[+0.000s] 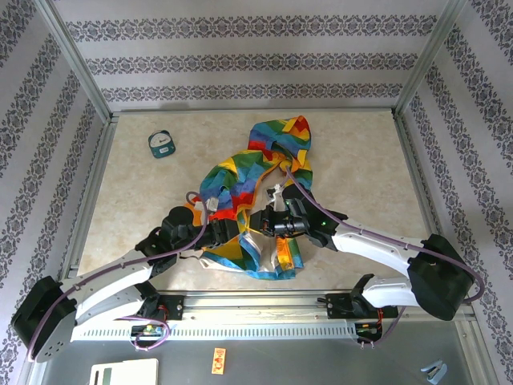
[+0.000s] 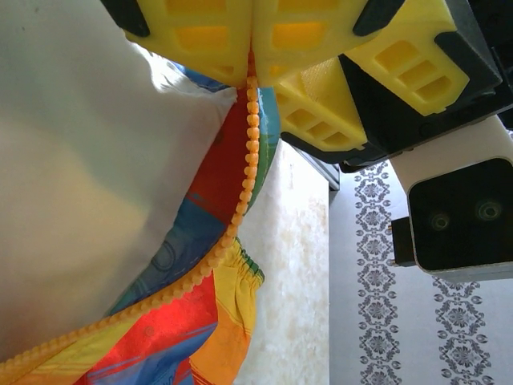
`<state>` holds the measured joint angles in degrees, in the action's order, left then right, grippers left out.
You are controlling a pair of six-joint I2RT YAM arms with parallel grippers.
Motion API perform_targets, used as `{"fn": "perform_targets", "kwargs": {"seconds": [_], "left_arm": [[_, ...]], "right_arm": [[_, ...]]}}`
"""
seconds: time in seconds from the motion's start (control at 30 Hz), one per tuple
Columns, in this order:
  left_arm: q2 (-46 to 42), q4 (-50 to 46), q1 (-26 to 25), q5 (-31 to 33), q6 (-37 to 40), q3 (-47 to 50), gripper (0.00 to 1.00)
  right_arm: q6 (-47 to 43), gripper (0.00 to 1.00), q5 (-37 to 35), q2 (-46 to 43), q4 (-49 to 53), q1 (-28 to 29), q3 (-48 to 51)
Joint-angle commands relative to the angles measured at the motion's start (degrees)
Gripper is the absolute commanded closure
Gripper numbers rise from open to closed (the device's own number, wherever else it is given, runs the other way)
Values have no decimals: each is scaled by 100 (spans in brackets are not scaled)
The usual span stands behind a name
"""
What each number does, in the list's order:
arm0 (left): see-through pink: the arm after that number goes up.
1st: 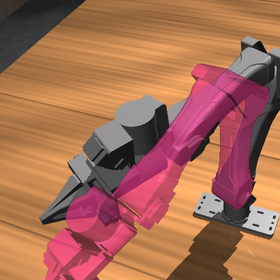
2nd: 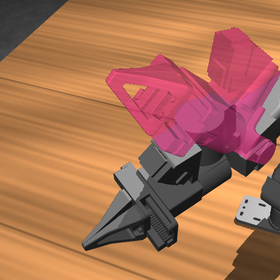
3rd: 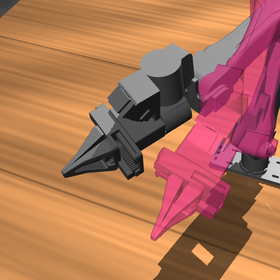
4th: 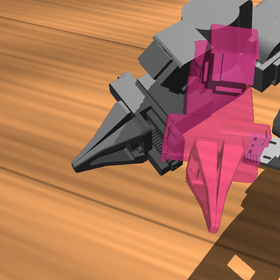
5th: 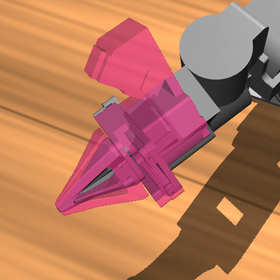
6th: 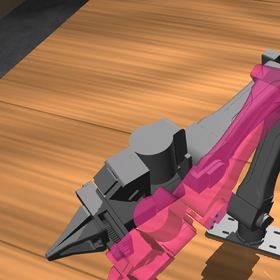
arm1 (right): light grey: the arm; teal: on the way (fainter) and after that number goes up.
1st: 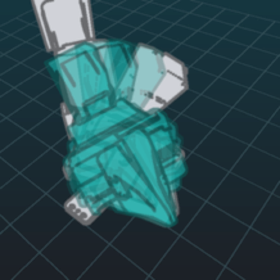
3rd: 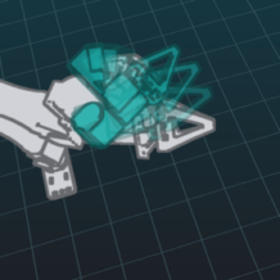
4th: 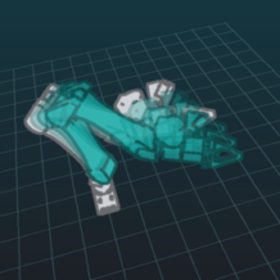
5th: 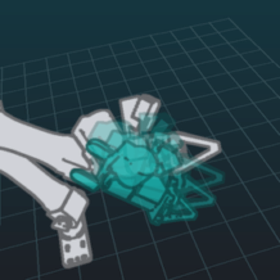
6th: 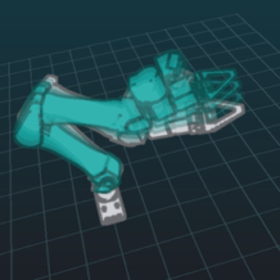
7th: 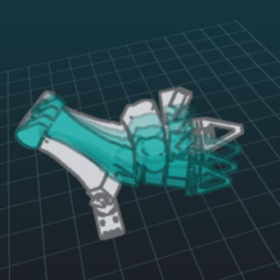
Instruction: Zip up the jacket
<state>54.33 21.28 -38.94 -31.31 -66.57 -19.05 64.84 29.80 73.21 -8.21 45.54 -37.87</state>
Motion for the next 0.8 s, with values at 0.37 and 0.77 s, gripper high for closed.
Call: {"fn": "perform_targets", "kwargs": {"seconds": [0.37,0.77], "left_arm": [[-194,656,-53,261,-310,388,65],[120,2007,-52,271,-726,706,74]], "right_arm": [[375,100,-101,9,-440,60,-64],[604,100,-18,114,-791,78,73]]}}
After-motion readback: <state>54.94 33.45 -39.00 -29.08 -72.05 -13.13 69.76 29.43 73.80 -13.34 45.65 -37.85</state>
